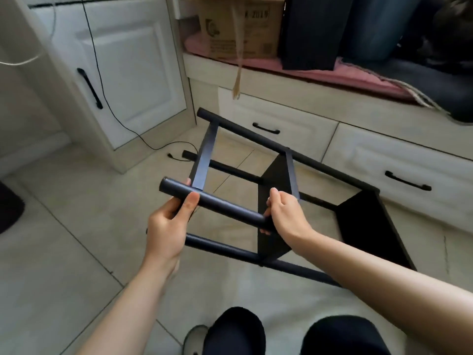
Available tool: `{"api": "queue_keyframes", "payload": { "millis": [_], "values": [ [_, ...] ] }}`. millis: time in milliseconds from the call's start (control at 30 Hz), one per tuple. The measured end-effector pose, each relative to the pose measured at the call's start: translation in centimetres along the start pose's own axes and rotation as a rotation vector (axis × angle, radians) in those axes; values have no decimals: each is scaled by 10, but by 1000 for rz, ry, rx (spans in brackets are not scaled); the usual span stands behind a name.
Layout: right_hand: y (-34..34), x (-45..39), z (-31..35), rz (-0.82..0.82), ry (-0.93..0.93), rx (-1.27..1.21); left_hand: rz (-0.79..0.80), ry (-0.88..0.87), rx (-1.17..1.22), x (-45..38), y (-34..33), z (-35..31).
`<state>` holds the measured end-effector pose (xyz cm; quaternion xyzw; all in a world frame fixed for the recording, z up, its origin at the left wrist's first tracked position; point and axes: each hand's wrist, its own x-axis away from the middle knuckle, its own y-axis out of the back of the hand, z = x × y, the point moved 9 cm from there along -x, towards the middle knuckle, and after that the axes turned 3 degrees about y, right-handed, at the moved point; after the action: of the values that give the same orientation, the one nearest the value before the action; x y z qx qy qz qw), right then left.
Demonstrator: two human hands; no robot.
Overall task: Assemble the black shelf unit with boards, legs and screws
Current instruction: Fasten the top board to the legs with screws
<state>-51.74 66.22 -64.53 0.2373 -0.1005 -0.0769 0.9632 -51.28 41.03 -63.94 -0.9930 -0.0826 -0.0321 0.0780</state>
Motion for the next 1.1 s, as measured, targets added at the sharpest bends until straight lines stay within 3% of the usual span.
{"api": "queue_keyframes", "payload": {
  "millis": [200, 300, 500, 667, 767, 1100],
  "values": [
    [-39, 3, -31, 75, 81, 303, -42, 194, 43, 10, 39, 77],
    [-56, -1, -52, 149, 9, 376, -39, 265, 83, 12, 51, 105],
    [-89, -8, -70, 322, -58, 352, -46, 369, 157, 18, 71, 142],
    [-103, -17, -63, 266, -12, 199, -90, 440, 216, 29, 84, 174],
    [-122, -24, -45, 312, 47, 77, -61, 470, 227, 38, 86, 188],
    [-171, -15, -58, 531, -107, -84, -31, 489, 211, 46, 95, 205]
  ]
}}
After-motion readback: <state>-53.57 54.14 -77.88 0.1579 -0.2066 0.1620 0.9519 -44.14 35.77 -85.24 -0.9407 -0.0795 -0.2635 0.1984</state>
